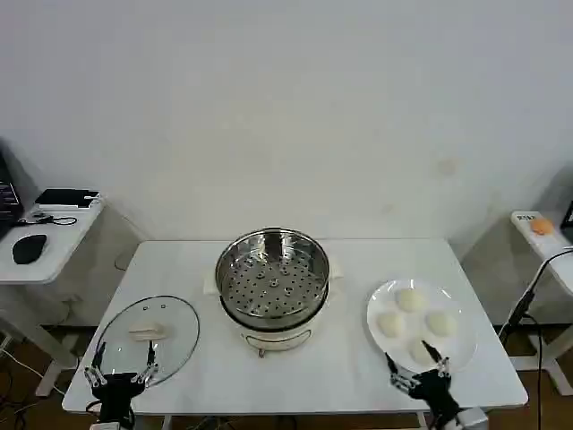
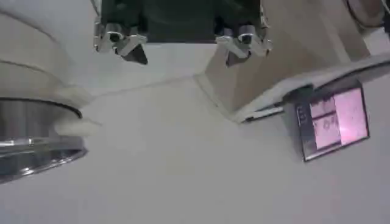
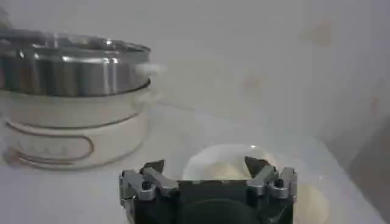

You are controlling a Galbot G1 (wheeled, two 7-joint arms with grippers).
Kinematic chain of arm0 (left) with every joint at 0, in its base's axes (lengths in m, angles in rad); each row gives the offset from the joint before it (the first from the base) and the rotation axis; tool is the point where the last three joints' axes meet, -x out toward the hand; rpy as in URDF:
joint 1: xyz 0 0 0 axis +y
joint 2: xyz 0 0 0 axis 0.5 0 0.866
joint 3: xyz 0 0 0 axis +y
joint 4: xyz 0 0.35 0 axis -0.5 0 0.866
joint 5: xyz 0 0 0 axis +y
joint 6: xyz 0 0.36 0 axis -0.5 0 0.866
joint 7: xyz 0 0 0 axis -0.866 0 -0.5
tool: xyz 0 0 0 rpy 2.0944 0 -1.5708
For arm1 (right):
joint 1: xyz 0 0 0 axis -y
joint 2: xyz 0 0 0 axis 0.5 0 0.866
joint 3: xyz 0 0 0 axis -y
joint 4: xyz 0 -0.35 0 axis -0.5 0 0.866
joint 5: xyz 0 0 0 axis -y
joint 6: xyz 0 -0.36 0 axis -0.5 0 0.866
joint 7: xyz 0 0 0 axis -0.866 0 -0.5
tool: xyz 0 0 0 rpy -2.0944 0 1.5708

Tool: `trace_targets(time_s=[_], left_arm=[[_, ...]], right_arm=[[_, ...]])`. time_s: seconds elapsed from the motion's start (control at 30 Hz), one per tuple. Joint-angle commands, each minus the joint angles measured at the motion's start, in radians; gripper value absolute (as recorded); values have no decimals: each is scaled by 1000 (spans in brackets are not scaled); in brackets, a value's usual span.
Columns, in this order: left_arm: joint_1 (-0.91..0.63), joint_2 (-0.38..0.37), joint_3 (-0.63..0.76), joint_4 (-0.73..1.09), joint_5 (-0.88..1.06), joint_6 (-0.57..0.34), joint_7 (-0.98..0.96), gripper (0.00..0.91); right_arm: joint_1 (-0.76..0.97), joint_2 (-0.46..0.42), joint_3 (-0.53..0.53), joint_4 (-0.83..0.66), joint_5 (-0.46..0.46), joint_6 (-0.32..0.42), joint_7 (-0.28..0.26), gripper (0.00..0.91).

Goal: Take steamed baozi put them in steamer then cover it.

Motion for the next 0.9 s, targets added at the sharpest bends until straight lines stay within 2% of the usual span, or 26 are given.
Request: trace_targets(time_s=[0.03, 0.1, 0.13, 0.2, 0.27, 0.37, 0.4, 0.47, 0.5, 0.53, 0.6, 0.63, 0.8, 0.9], left_arm=[[-24, 6, -20, -5, 30, 29, 67, 907], [-30, 4, -21, -1, 28, 27, 75, 907], [-32, 3, -25, 1, 33, 27, 85, 907], [-31, 3, -29, 4, 47, 25, 95, 907], [-28, 6, -34, 3, 51, 22, 108, 907], [-28, 8, -46, -3, 67, 17, 130, 907], [-29, 6, -51, -7, 72, 16, 134, 907], [-30, 7, -54, -11, 77, 15, 136, 907], [-31, 8, -55, -15, 82, 15, 138, 907], [-32, 8, -57, -16, 83, 15, 139, 907], [-31, 12, -63, -24, 83, 15, 143, 907], [-31, 13, -64, -25, 83, 15, 143, 907], [-28, 32, -101, -56, 80, 17, 146, 907], [-25, 41, -123, -71, 79, 18, 150, 907]], right_arm=[[100, -160, 55, -33, -72, -87, -69, 907], [138, -201, 58, -57, -116, -101, -110, 907], [187, -252, 58, -88, -147, -128, -175, 907], [249, -324, 50, -140, -186, -142, -257, 907], [305, -409, 33, -196, -259, -132, -347, 907], [416, -515, -11, -260, -348, -107, -452, 907], [464, -560, -45, -298, -369, -75, -496, 907], [527, -594, -103, -330, -377, -49, -537, 907], [605, -630, -185, -384, -389, -15, -583, 907], [614, -633, -201, -389, -390, -7, -594, 907], [812, -677, -362, -471, -381, 60, -672, 907], [856, -682, -419, -496, -381, 85, -691, 907], [1250, -670, -892, -651, -324, 173, -758, 907], [1439, -609, -1073, -747, -322, 251, -775, 907]])
